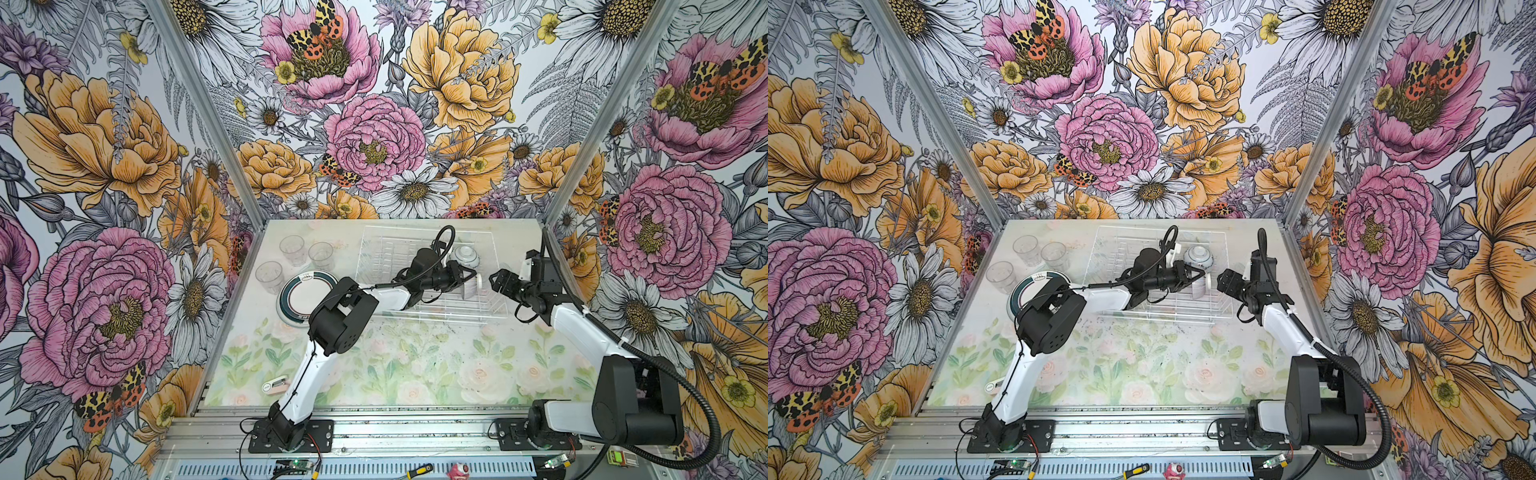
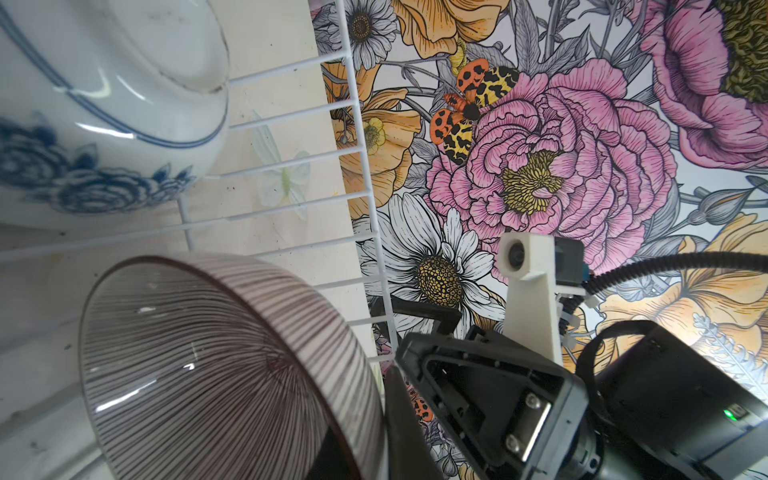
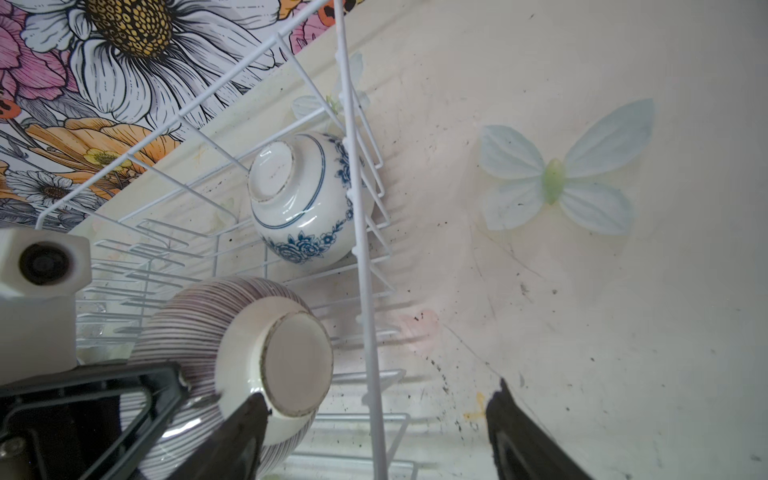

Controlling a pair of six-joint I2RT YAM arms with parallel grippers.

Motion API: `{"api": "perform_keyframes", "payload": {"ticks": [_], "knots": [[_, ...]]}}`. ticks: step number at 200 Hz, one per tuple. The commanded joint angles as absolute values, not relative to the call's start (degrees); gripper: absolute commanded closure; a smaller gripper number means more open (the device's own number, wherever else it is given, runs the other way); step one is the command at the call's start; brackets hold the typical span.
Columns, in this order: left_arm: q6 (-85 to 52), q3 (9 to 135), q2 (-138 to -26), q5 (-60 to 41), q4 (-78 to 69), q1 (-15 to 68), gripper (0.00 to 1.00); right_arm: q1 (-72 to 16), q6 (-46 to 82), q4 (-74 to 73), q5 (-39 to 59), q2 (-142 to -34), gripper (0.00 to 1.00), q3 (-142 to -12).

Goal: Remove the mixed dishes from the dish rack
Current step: 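Lift the striped bowl out with the left gripper while the right gripper withdraws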

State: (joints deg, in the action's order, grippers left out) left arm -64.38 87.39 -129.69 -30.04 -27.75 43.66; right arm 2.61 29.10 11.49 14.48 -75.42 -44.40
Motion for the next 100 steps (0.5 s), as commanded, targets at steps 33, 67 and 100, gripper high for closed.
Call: {"api": "perform_keyframes", "payload": {"ticks": [33, 67, 100], "knots": [[-50.0, 88.3, -120.4, -24.6, -12.9, 43.9, 1.00, 3.2, 30.3, 11.4, 15.1, -69.2, 0.16, -42.7], [-42.7, 88.1, -114.7, -19.9, -3.8, 43.9, 1.00, 3.2, 31.1, 11.4, 13.5, -64.9, 0.16, -40.9], [-36.3, 89.0, -108.7, -15.2, 5.5, 43.8, 1.00, 3.2, 32.0, 11.5, 15.4, -60.4, 0.16, -39.8]]}}
